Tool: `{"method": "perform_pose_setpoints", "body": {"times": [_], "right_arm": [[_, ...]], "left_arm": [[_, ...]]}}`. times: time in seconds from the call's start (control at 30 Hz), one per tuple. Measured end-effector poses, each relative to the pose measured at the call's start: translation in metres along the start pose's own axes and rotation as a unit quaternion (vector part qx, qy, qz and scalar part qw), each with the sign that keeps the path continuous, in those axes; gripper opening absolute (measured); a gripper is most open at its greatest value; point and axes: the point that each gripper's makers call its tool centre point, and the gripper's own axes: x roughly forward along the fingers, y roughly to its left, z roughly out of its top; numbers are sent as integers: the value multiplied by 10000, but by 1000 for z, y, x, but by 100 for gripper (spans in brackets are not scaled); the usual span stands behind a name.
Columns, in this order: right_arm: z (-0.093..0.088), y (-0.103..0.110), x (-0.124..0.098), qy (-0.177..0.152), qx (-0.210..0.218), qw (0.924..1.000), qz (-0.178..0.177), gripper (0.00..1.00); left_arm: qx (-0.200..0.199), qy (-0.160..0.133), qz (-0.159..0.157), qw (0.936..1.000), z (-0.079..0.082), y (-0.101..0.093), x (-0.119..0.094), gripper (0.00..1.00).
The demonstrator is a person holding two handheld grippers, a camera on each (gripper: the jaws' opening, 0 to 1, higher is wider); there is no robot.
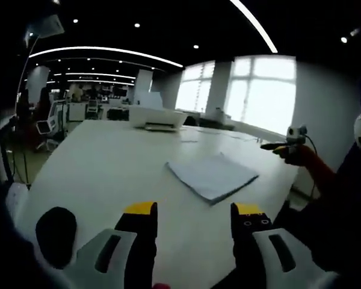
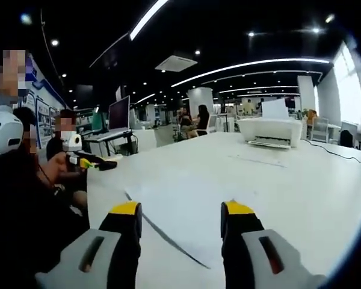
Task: Organize the stack of printing papers by aligning and flattening the scattered papers on the table
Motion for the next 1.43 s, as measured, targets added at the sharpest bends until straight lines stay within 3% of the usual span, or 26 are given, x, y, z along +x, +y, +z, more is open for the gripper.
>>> {"method": "perform_pose_setpoints", "body": {"times": [0.7,1.43], "right_arm": [[2,2,-3,48,-35,10000,-50,47],[-1,0,-2,103,-25,9999,-77,46]], "left_arm": [[-2,-84,126,9999,5,0,-24,53],[34,-79,33,10000,9,-7,-17,53]]}}
